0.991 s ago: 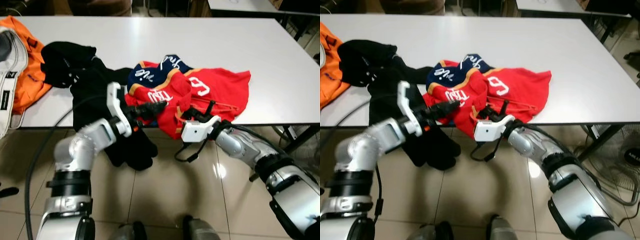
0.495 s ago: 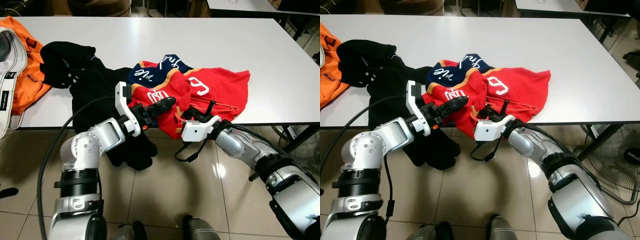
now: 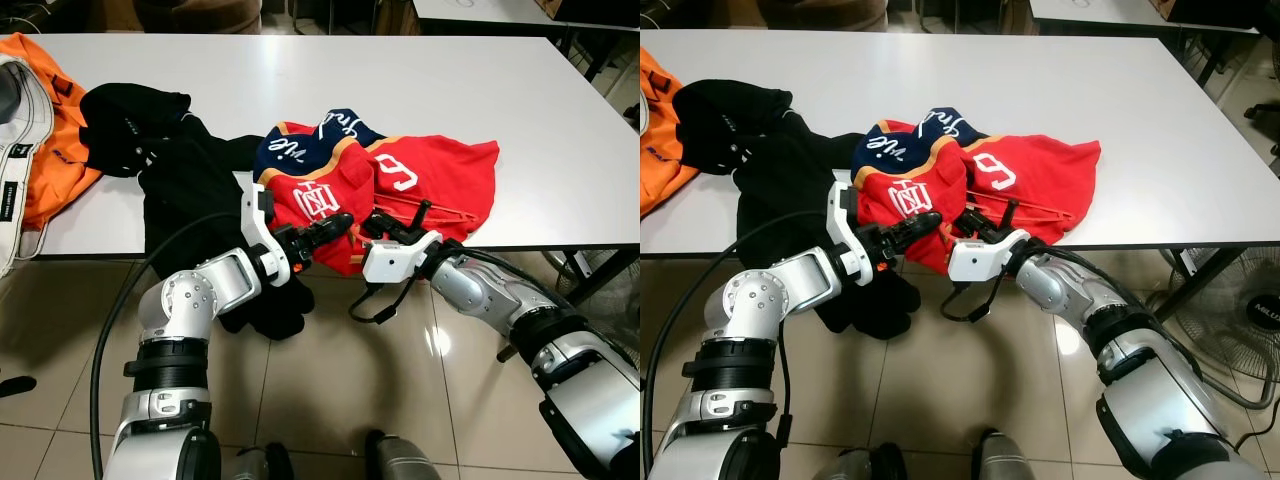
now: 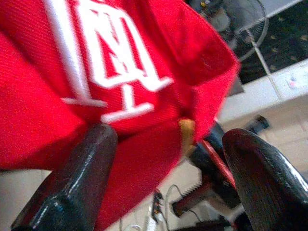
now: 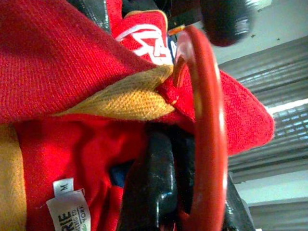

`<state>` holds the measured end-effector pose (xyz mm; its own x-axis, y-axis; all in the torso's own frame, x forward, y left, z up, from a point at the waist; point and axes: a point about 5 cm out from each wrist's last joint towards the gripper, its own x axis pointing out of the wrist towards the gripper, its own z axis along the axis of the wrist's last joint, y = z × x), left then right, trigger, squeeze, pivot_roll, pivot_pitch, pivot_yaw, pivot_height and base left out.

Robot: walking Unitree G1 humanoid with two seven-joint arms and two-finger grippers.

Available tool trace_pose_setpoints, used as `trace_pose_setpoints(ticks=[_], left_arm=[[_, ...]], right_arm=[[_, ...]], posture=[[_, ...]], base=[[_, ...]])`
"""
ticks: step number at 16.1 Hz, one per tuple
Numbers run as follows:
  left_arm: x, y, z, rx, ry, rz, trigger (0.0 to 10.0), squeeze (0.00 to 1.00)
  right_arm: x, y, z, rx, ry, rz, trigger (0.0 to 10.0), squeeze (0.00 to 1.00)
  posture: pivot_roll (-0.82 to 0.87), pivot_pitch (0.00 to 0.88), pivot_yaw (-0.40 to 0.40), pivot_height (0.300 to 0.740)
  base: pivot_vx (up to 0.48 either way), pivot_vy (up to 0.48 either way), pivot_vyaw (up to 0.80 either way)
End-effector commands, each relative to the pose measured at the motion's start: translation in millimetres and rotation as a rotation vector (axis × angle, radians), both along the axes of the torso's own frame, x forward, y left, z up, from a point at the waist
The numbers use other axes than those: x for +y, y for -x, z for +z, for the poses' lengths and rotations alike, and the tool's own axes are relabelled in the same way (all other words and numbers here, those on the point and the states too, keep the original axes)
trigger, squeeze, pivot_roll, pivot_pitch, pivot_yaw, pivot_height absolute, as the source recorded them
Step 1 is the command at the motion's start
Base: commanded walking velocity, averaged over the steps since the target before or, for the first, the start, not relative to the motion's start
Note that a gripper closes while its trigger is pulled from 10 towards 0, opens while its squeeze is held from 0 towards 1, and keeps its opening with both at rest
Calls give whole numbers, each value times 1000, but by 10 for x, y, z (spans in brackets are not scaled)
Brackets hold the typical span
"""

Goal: Hang hanger

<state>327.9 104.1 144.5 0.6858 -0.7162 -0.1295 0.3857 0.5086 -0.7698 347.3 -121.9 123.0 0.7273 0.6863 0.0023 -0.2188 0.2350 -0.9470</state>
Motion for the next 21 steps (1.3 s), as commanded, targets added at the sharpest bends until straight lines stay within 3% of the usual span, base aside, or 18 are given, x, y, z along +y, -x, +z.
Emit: trace_pose_setpoints(ticks=[1, 3, 5, 7, 11, 21], left_arm=[[-1, -60, 11, -4, -33, 29, 10000, 0], [30, -122, 36, -14, -9, 90, 10000, 0], [103, -195, 196, -69, 44, 136, 10000, 0], [215, -230, 253, -77, 2, 145, 10000, 0], [356, -269, 127, -24, -50, 203, 10000, 0], [146, -261, -68, 59, -2, 182, 10000, 0]], right_arm=[[-35, -8, 33, -8, -14, -11, 0, 0], [-26, -9, 48, -13, -16, -6, 0, 0], [-28, -9, 65, -19, -18, 0, 0, 0], [-32, -4, 58, -17, -16, 1, 0, 0], [-20, 6, 38, -11, -15, 4, 0, 0], [81, 16, 121, -39, -57, 50, 0, 0]], posture=[[-264, 96, 64, 740], [-270, 95, 63, 740], [-273, 95, 62, 740], [-273, 95, 62, 740], [-261, 83, 60, 740], [-267, 79, 57, 740]], base=[[0, 0, 0], [0, 0, 0], [0, 0, 0], [0, 0, 0], [0, 0, 0], [0, 0, 0]])
